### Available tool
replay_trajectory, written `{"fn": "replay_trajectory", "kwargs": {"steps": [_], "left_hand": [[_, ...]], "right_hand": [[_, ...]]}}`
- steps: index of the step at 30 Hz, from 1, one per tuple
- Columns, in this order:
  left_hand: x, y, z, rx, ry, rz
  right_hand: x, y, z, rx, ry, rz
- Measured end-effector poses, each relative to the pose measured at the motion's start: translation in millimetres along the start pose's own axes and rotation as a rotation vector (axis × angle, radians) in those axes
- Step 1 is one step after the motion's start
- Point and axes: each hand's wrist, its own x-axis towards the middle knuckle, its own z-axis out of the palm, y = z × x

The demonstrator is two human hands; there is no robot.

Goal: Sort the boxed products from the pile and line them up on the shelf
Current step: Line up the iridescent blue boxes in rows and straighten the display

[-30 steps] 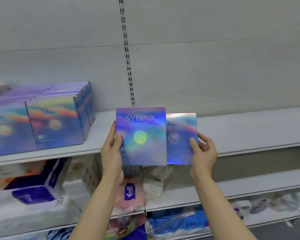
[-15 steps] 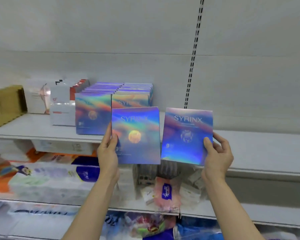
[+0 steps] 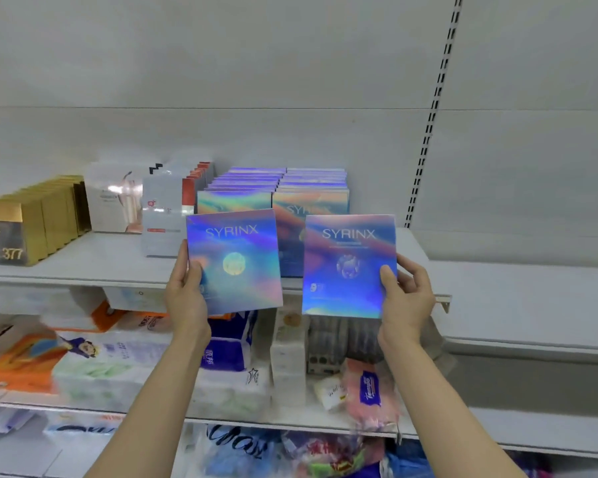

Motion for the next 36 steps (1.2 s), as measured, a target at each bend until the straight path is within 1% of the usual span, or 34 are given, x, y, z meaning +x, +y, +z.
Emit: {"fn": "replay_trajectory", "kwargs": {"steps": [4, 8, 10, 13, 14, 15, 17, 18, 19, 20, 22, 26, 31, 34, 36], "left_hand": [[48.1, -2.4, -3.1, 0.045, -0.031, 0.080], [78.0, -17.5, 7.8, 0.160, -0.075, 0.165], [83.0, -28.9, 11.5, 0.240, -0.099, 0.202], [80.6, -36.8, 11.4, 0.313, -0.174, 0.190], [79.4, -39.3, 10.1, 0.373, -0.190, 0.234], [79.2, -42.9, 8.6, 0.476, -0.195, 0.330], [79.7, -53.8, 4.6, 0.748, -0.207, 0.642], [81.3, -61.0, 2.7, 0.870, -0.247, 0.783], [82.9, -67.0, 0.3, 0.966, -0.300, 0.872], [84.6, -71.2, -2.0, 1.035, -0.351, 0.905], [90.0, -74.4, -6.9, 1.139, -0.408, 0.901], [102.0, -73.8, -9.8, 1.277, -0.443, 0.917], [99.8, -71.3, -8.6, 1.328, -0.445, 0.892], [99.5, -63.3, -9.5, 1.265, -0.447, 0.903], [103.0, -52.4, -7.9, 1.236, -0.467, 0.996]], "right_hand": [[4.1, 19.2, 42.3, -0.035, 0.038, -0.083], [8.0, 38.5, 77.2, -0.086, 0.118, -0.226], [13.7, 49.9, 88.3, -0.198, 0.145, -0.298], [26.8, 72.9, 89.4, -0.529, 0.108, -0.501], [30.8, 80.5, 87.3, -0.658, 0.088, -0.554], [32.7, 85.2, 85.6, -0.777, 0.067, -0.587], [32.3, 91.6, 81.9, -1.003, 0.002, -0.688], [30.6, 93.3, 80.2, -1.123, -0.052, -0.767], [27.5, 94.2, 78.7, -1.232, -0.111, -0.835], [24.9, 94.8, 77.9, -1.315, -0.154, -0.877], [21.9, 95.7, 81.2, -1.414, -0.163, -0.875], [18.4, 99.0, 93.4, -1.523, -0.129, -0.788], [12.9, 94.6, 96.9, -1.537, -0.145, -0.757], [10.7, 88.7, 91.8, -1.453, -0.177, -0.787], [15.5, 79.2, 84.8, -1.352, -0.200, -0.815]]}}
